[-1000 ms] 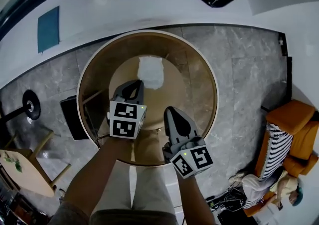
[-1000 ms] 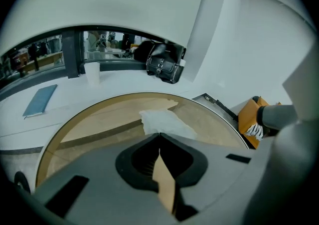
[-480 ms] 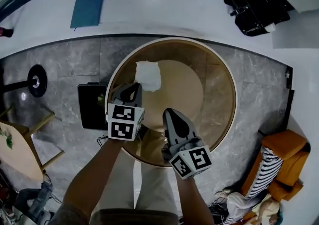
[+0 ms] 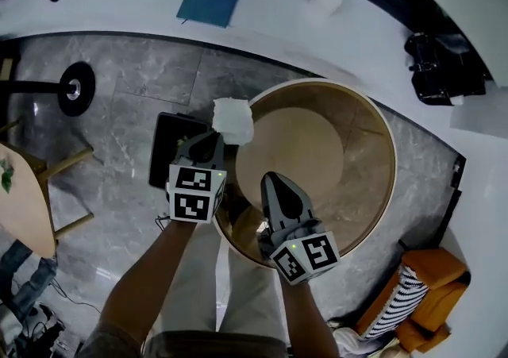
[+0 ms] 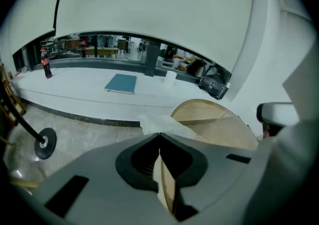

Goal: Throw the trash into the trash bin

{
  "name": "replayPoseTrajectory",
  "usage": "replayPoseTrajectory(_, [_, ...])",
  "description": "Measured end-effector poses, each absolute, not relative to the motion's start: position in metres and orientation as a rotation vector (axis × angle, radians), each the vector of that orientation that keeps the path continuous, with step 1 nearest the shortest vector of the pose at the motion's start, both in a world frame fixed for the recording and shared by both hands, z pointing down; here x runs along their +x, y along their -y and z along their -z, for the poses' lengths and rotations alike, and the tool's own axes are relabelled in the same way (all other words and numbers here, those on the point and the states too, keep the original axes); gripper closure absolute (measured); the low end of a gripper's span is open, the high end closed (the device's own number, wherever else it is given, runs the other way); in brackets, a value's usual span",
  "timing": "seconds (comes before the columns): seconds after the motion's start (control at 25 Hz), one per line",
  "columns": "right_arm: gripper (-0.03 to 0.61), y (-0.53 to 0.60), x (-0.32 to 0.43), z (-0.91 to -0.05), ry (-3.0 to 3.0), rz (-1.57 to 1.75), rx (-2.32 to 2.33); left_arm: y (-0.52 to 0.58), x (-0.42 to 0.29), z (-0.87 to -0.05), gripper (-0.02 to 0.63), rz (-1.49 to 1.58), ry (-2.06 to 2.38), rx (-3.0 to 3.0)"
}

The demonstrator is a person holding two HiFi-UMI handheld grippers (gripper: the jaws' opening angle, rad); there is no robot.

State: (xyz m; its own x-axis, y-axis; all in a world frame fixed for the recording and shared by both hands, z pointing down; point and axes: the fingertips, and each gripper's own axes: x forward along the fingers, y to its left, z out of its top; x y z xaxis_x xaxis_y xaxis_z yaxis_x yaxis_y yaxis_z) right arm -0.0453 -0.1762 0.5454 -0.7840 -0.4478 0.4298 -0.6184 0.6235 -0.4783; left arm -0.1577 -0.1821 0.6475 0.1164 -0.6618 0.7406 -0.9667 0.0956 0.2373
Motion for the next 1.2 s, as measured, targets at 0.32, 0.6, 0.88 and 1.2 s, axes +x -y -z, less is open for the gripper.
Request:
replayPoseTrajectory(0.32, [0.56,0.146,-0.1,-0.55,2.593,-0.878,0.704,0.136,-0.213,-0.653,0.591,-0.442,1.706,1.517])
replayPoseTrajectory(0.6, [0.56,0.123,-0.128,-0.559,2.587,-0.862,0.606,0.098,-0.237,-0.668,0.591,-0.414,1.733,1.431])
replayPoseTrajectory(0.88, [0.56,0.098,-0.138,-0.581,2.559,-0.874,0.56,0.062,-0.241,-0.699,0.591,-0.396,1.727,1.361])
replayPoseTrajectory(1.2, [0.56,0.091,-0.144,-0.581,2.558,-0.869,0.539,0.04,-0.247,-0.71,0.591,-0.406,1.722,1.292])
